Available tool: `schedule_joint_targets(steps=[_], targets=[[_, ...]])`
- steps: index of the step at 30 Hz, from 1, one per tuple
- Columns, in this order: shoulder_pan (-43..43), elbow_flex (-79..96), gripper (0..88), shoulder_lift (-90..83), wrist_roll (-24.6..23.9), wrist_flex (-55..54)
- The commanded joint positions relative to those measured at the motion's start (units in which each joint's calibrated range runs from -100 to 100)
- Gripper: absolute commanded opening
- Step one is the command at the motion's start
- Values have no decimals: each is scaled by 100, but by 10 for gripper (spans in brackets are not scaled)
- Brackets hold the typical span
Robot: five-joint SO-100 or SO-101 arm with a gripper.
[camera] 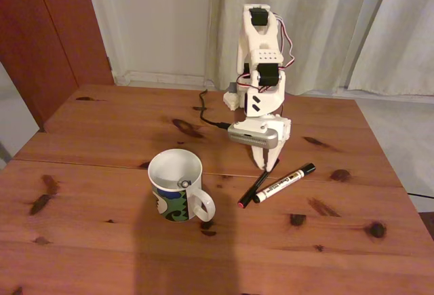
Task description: Clean up the desk and place the pens and markers into the cup
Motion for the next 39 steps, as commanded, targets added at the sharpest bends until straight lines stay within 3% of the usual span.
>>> schedule_joint_targets(steps=[1,39], targets=[[-43,-242,122,-11,-7,-114],[-236,-206,120,866,-70,-19]])
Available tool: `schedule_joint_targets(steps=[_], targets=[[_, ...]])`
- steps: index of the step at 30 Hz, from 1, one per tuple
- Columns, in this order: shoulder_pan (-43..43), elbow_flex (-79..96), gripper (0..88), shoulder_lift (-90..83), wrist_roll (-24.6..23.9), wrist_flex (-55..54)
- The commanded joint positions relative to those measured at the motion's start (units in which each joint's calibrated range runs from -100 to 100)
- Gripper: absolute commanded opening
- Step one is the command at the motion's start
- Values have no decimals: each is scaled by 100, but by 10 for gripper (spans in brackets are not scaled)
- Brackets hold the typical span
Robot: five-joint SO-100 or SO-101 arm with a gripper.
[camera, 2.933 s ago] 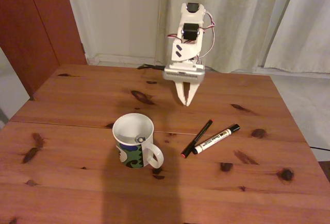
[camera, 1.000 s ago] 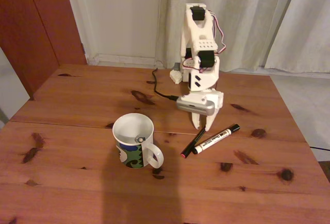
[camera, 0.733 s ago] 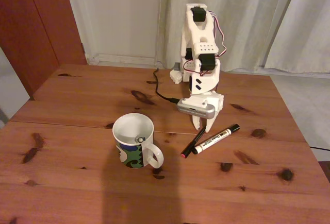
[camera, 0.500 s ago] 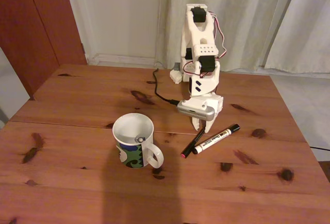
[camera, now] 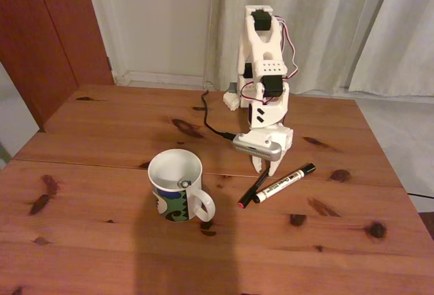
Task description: Clean up the desk and place the pens and markers into the cup
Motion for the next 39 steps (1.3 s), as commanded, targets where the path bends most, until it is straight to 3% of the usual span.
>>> schedule_joint_targets(steps=[1,13,17,28,39], targets=[[-38,-163,120,77,-21,-19],[-54,-172,118,160,-21,342],[-54,-172,3,144,-21,359],[-6,-326,8,86,-21,282],[259,-894,8,-1354,37,308]])
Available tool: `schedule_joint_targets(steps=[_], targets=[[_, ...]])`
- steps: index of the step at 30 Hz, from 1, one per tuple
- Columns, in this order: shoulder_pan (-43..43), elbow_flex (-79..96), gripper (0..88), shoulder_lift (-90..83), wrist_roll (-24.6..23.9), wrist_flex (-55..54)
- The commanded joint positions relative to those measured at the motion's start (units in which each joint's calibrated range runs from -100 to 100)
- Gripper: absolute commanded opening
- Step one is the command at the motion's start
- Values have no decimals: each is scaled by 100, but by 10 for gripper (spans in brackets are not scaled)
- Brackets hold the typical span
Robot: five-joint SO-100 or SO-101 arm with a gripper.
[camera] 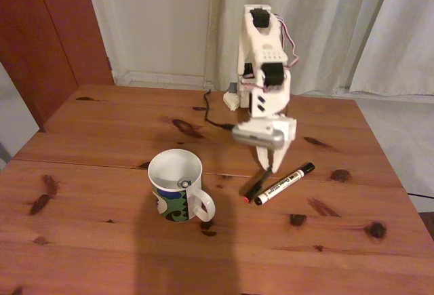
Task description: Clean up the desk and place the pens and markers into the cup
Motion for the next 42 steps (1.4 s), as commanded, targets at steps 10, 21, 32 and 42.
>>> schedule_joint_targets(steps=[10,21,32,42], targets=[[374,-351,8,-2106,57,-50],[1122,-315,8,-2760,-11,-75],[1870,226,8,-2884,-609,-1650],[1838,596,8,-3050,-226,-746]])
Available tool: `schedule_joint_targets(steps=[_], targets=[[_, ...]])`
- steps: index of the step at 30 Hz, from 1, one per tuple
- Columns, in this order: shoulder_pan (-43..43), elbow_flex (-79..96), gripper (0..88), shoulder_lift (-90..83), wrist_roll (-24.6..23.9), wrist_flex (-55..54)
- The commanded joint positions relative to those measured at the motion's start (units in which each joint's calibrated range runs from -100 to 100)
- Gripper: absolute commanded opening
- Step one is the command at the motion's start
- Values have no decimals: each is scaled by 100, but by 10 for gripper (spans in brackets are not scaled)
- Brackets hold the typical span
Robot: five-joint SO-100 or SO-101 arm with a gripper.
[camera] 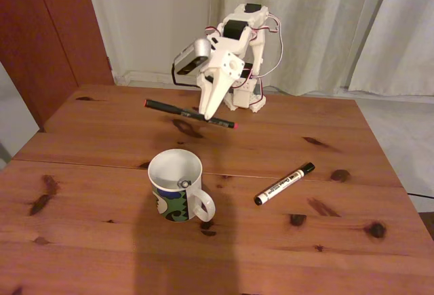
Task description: Clean up the desk and place the pens and markers into the cup
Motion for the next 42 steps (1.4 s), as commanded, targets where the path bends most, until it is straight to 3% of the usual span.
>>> schedule_joint_targets(steps=[1,5,14,25,29,42], targets=[[-54,-110,8,-521,116,731],[-167,-56,8,-1092,74,1307],[-513,755,8,-2524,-481,1238],[-649,3100,8,-3161,-1058,-2228],[-649,3433,8,-3153,-1210,-2805],[-665,3433,8,-3177,-1382,-2245]])
